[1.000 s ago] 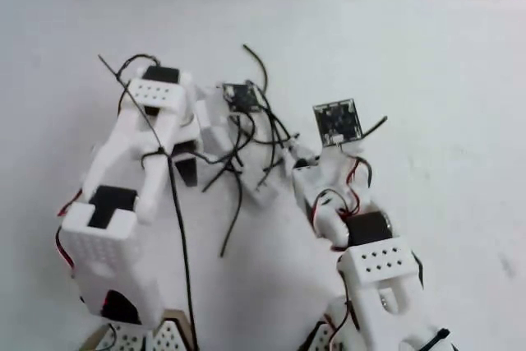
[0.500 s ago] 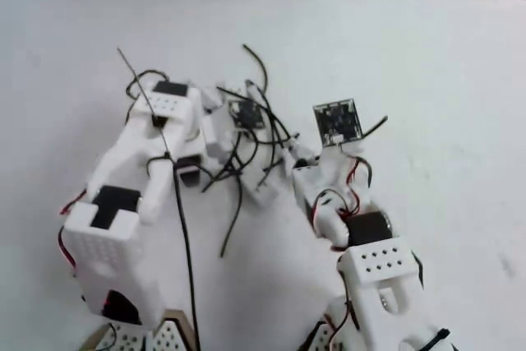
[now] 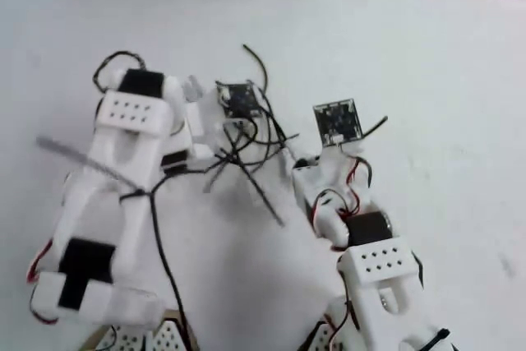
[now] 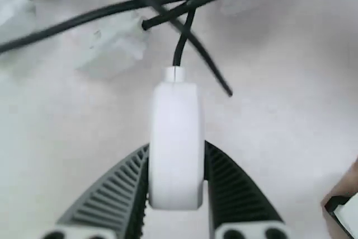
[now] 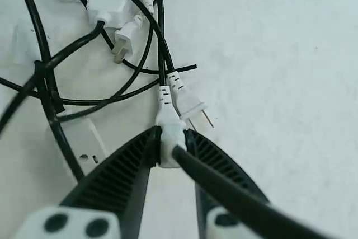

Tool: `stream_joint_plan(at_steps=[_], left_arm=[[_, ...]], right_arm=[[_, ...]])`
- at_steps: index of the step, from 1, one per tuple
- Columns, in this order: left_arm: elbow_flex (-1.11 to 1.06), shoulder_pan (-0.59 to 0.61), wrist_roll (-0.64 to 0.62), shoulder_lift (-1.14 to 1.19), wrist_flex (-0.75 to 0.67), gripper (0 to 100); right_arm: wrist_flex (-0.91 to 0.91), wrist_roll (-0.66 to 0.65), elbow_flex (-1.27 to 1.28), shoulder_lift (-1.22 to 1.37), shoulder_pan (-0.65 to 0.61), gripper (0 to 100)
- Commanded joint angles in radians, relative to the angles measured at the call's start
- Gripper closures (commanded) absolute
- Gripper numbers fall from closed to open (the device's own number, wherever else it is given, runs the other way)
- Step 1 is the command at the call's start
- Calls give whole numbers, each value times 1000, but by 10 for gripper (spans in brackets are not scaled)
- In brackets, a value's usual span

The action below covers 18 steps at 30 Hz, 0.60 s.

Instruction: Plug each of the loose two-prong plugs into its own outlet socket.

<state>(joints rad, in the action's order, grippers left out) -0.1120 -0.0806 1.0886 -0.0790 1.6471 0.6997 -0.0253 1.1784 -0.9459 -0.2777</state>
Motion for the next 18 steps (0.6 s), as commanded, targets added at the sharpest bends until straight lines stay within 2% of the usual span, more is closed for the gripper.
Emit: stream_joint_plan(at_steps=[1, 8, 18], left_arm=[[15, 8, -29, -226, 29, 978], [6, 4, -216, -455, 15, 978], [5, 1, -437, -493, 81, 977]], right_arm=[[-16, 2, -21, 4, 10, 981], [-16, 5, -21, -2, 13, 981], [-25, 8, -29, -5, 79, 981]])
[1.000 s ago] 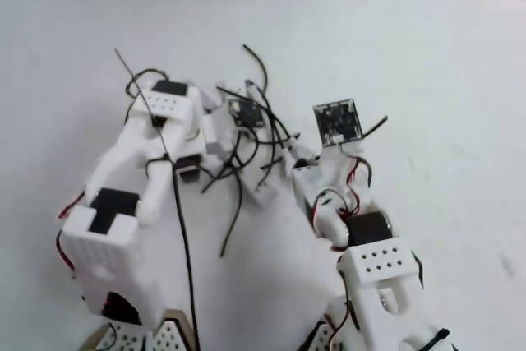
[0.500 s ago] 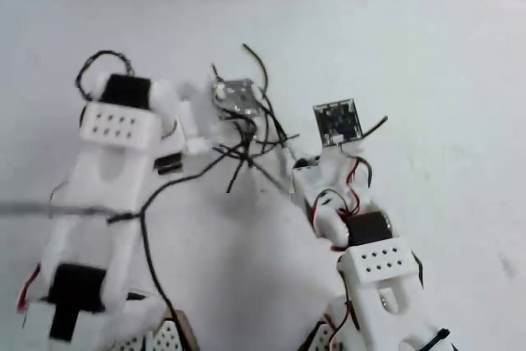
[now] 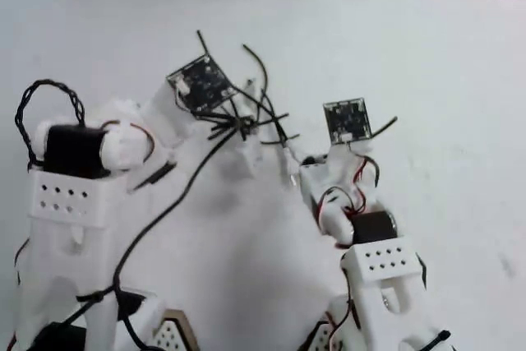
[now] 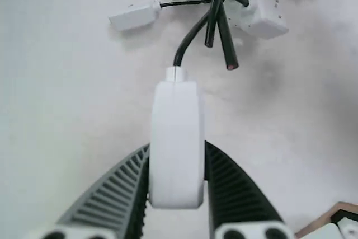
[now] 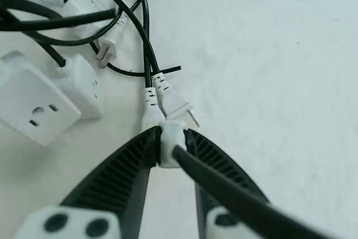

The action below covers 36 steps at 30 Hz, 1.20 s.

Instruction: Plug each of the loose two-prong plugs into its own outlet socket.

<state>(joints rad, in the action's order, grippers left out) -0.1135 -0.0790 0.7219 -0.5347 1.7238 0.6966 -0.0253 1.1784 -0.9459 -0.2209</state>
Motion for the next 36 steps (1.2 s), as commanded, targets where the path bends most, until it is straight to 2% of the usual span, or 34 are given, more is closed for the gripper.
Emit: stream_joint_plan(at_steps=[1, 6, 13, 20, 25, 31, 36], left_arm=[[5, -1, -97, -31, 3, 977], [23, -36, -180, -38, -68, 977], [74, -186, -281, -33, -230, 977], [72, -255, -296, -36, -377, 977], [86, -246, -292, -41, -330, 977], [133, -251, -292, -85, -167, 977], [-55, -228, -287, -101, -101, 977]], right_arm=[[-24, 11, -29, -5, 28, 981], [-38, 57, -41, -5, 94, 981], [-44, 110, -51, -5, 160, 981], [-71, 129, -52, -5, 217, 981], [-71, 129, -52, -5, 219, 981], [-71, 129, -52, -5, 220, 981], [-71, 129, -52, -5, 220, 981]])
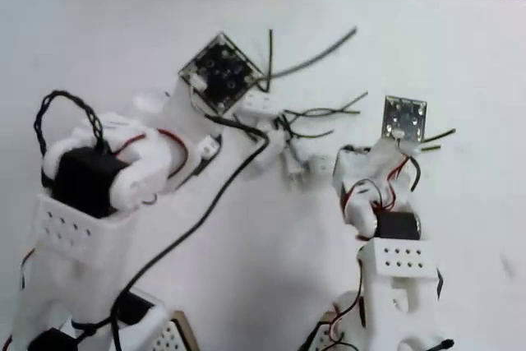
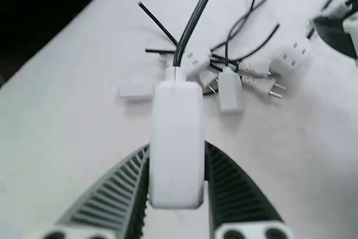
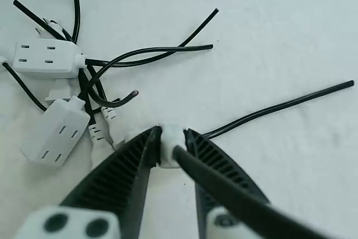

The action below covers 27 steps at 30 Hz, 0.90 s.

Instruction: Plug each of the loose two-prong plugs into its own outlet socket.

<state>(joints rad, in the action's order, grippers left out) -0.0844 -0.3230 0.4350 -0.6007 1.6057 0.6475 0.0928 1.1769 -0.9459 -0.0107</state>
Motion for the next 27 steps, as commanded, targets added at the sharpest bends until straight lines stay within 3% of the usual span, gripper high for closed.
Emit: stream_joint_plan(at_steps=[1, 12, 16, 23, 27], left_arm=[[-140, 19, 0, -45, 8, 977], [-839, 36, 0, -297, -348, 977], [-973, 41, 91, -338, -410, 972], [-1119, 47, 92, -337, -462, 752], [-1125, 48, 69, -337, -473, 704]], right_arm=[[-22, 11, -51, -5, 10, 981], [-22, 11, -51, -5, 7, 981], [-21, 9, -51, -5, 4, 981], [-21, 6, -51, -5, 2, 981], [-18, 3, -49, -1, -19, 981]])
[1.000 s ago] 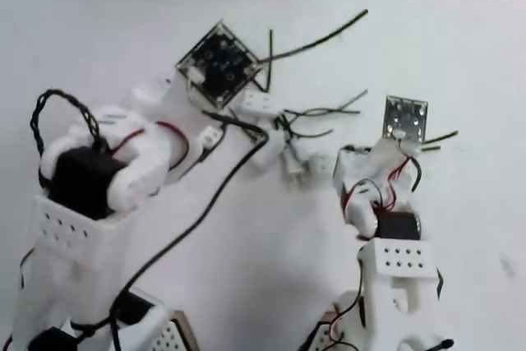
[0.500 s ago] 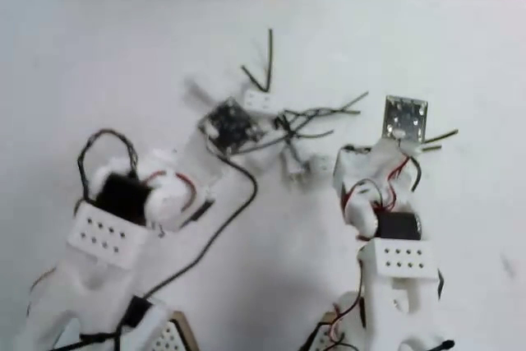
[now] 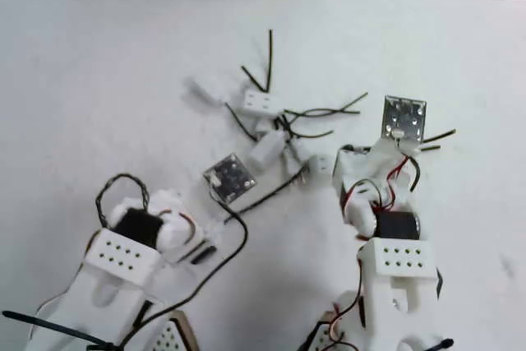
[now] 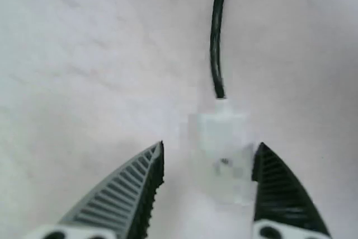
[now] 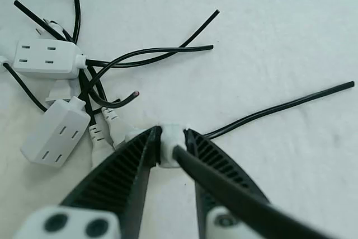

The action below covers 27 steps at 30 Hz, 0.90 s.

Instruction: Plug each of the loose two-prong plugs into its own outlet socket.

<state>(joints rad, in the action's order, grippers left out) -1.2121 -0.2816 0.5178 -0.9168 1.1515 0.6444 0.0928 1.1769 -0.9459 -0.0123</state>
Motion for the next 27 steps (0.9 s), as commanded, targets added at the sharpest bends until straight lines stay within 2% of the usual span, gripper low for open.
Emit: stream_joint_plan(at_steps=[1, 4, 8, 12, 16, 21, 27], left_arm=[[3, 7, -14, -21, -23, 699], [0, 45, -14, -21, -74, 690], [3, 168, 20, -21, -129, 666], [14, 180, 115, -28, -17, 666], [61, 119, 120, -28, 109, 668], [69, 12, 117, -28, 117, 669], [69, -160, -78, -28, 115, 669]], right_arm=[[-13, 3, -49, 1, -28, 981], [-13, 2, -48, 2, -39, 981], [-13, 2, -48, 2, -39, 981], [-13, 0, -48, 2, -39, 981], [-15, 0, -48, 2, -39, 981], [-15, 0, -48, 2, -39, 981], [-18, 0, -48, 4, -39, 981]])
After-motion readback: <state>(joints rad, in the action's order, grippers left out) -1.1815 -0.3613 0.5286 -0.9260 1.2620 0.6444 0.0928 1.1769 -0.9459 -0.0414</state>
